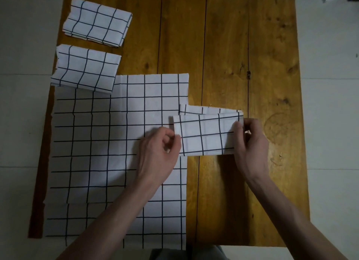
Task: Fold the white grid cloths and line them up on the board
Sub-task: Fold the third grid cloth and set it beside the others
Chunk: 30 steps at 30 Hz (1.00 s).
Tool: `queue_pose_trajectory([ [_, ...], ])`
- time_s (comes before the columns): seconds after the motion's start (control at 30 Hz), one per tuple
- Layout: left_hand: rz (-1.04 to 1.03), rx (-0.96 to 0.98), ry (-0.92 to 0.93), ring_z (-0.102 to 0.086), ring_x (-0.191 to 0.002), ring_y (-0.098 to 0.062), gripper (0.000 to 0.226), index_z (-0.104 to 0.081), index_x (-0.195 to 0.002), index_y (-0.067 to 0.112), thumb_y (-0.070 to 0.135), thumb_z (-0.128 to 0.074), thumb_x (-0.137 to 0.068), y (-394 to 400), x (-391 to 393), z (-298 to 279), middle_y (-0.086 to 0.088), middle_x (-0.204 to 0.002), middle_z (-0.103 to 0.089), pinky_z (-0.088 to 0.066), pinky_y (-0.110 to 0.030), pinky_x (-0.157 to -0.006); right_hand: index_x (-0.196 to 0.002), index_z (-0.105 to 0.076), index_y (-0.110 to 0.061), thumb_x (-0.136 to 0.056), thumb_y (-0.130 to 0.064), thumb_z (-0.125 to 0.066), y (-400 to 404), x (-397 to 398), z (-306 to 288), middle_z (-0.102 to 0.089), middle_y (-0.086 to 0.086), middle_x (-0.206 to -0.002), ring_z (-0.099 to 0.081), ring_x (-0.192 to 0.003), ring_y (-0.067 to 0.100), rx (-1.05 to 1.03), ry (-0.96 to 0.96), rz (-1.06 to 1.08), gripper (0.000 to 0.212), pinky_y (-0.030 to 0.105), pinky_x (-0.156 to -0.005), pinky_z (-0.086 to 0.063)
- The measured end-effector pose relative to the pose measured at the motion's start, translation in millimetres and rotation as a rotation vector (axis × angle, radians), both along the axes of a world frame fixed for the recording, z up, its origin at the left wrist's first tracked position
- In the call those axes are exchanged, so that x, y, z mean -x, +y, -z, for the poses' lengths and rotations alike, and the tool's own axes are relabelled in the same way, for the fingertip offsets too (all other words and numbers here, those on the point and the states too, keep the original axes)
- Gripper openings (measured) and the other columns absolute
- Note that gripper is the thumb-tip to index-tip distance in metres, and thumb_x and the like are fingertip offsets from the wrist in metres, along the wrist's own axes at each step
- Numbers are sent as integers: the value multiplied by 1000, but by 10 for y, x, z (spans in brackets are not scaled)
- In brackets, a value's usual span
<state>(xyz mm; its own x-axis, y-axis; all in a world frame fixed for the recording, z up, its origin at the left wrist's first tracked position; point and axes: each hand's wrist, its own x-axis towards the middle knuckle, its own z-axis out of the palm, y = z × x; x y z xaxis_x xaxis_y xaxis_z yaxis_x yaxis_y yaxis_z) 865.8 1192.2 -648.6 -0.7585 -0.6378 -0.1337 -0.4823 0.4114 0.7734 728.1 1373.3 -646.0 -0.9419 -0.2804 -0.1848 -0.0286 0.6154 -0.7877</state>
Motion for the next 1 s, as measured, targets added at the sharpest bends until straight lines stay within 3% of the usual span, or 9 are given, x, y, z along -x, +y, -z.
queue_pose_trajectory([
  [0.1, 86, 14, -11, -58, -85, -4, 6, -63, -94, 20, 22, -69, -92, 9, -137, 8, 17, -83, -58, -45, -19, -80, -114, -54, -27, -109, -38, -53, 112, -52, -98, -68, -13, -101, -67, -87, 16, 116, -105, -61, 13, 54, -67, -58],
  [0.2, 130, -4, -5, -58, -89, -4, 13, -54, -95, 27, 20, -64, -97, 41, -269, -7, 17, -86, -56, -43, -18, -82, -128, -51, -28, -102, -45, -63, 271, -99, -164, -73, -5, -114, -72, -102, 20, 196, -261, -131, 34, 55, -83, -61],
  [0.33, 122, -20, -15, -52, -91, -7, 10, -54, -98, 23, 19, -61, -102, 98, -347, -17, 5, -86, -60, -44, -17, -77, -144, -38, -38, -87, -43, -75, 500, -112, -193, -73, -18, -119, -73, -108, 10, 138, -370, -271, 68, 30, -89, -60],
  [0.43, 133, 125, -19, -41, -86, -4, 8, -57, -99, 19, 25, -59, -103, 118, -354, 9, 6, -86, -60, -36, -14, -82, -144, -34, -50, -85, -40, -76, 613, -112, -181, -71, -21, -112, -70, -106, 5, 93, -335, -318, 73, 15, -88, -55],
  [0.53, 135, 142, 37, -46, -86, -8, 7, -55, -98, 21, 26, -57, -103, 130, -345, 14, 8, -86, -59, -36, -14, -83, -141, -40, -47, -91, -29, -74, 642, -140, -168, -68, -11, -99, -70, -96, 10, 129, -277, -274, 63, 18, -84, -56],
  [0.63, 109, -8, 62, -58, -79, -14, 4, -51, -101, 29, 29, -55, -103, 164, -319, -13, 11, -79, -60, -47, -27, -70, -143, -46, -34, -96, -21, -72, 610, -171, -144, -67, -13, -95, -68, -94, 8, 164, -255, -212, 56, 17, -80, -54],
  [0.83, 50, 23, 65, -56, -68, -13, 6, -55, -101, 23, 21, -61, -102, 223, -218, -35, 14, -72, -55, -43, -25, -60, -149, -41, -29, -100, -26, -69, 524, -221, -33, -70, -12, -96, -68, -92, 2, -2, -90, -179, 56, 16, -74, -55],
  [0.93, 29, 73, 38, -55, -68, -11, 9, -58, -94, 18, 17, -65, -99, 238, -186, -50, 15, -70, -53, -42, -21, -62, -148, -42, -28, -101, -25, -67, 493, -249, -11, -67, -16, -95, -66, -85, 2, -69, 14, -205, 54, 24, -70, -56],
  [1.0, 37, 124, 23, -52, -68, -11, 12, -57, -88, 18, 19, -65, -97, 243, -196, -48, 12, -70, -50, -45, -30, -65, -146, -44, -26, -101, -22, -65, 484, -262, 11, -66, -12, -91, -64, -78, 6, -81, 74, -231, 50, 34, -67, -57],
])
